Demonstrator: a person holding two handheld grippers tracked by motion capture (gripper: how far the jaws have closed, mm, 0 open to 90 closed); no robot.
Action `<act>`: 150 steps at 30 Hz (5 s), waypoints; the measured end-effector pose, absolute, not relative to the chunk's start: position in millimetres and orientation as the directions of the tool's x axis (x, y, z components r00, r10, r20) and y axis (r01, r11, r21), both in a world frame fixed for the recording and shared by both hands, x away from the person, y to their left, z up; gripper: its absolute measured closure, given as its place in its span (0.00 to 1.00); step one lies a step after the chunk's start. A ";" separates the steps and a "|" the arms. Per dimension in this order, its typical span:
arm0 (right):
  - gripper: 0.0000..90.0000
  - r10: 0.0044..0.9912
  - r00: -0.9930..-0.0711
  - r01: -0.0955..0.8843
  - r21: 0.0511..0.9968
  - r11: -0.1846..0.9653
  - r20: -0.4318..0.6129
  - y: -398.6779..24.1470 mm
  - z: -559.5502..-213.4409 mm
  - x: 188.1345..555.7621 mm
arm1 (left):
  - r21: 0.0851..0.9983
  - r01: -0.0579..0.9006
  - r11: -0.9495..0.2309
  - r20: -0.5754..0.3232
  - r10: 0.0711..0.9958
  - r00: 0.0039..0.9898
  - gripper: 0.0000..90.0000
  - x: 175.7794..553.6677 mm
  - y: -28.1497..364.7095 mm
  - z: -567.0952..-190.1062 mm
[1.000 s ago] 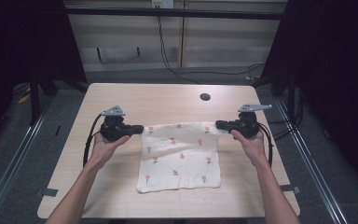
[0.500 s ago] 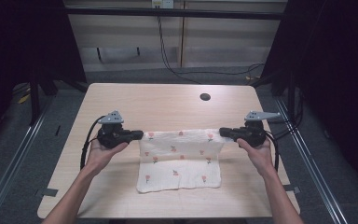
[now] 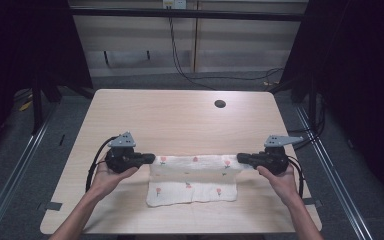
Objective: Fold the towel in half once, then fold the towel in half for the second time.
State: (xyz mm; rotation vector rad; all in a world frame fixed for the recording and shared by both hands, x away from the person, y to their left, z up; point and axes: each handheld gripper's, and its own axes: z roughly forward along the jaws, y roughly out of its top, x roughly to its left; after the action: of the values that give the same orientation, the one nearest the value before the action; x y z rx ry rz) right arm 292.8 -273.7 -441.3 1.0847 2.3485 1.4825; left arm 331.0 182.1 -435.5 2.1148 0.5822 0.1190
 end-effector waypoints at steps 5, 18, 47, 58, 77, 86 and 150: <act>0.96 0.635 -0.741 0.487 0.826 0.284 0.219 -269.6 -443.7 275.7 | 0.785 0.348 -0.513 -0.123 0.423 0.898 0.96 317.5 179.1 -442.5; 0.94 0.624 -0.750 0.520 0.779 0.350 0.220 -262.4 -468.1 241.3 | 0.743 0.330 -0.582 -0.133 0.355 0.925 0.94 288.3 180.6 -460.6; 0.67 0.701 -0.691 0.575 0.721 0.386 0.176 -247.2 -485.5 252.1 | 0.698 0.411 -0.587 -0.200 0.391 0.898 0.78 314.5 173.3 -479.6; 0.63 0.774 -0.617 0.610 0.708 0.356 0.142 -248.9 -497.3 287.6 | 0.680 0.454 -0.576 -0.225 0.425 0.877 0.74 324.4 166.6 -495.9; 0.93 0.808 -0.583 0.609 0.706 0.361 0.089 -255.5 -500.7 289.4 | 0.680 0.409 -0.609 -0.191 0.391 0.900 0.69 314.7 150.2 -493.4; 0.68 0.836 -0.536 0.624 0.723 0.298 0.118 -259.2 -495.8 287.2 | 0.718 0.440 -0.539 -0.199 0.448 0.872 0.65 322.5 165.6 -480.0; 0.79 0.371 -0.925 0.296 0.757 0.582 0.076 -30.8 -505.9 242.3 | 0.674 0.542 -0.501 -0.236 0.549 0.801 0.48 367.7 165.0 -490.8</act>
State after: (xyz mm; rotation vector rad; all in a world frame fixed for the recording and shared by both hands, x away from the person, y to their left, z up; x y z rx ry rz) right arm 242.3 -30.8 -505.9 0.5740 2.7132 1.2727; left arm 367.7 165.0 -490.8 2.2045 0.8016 0.0118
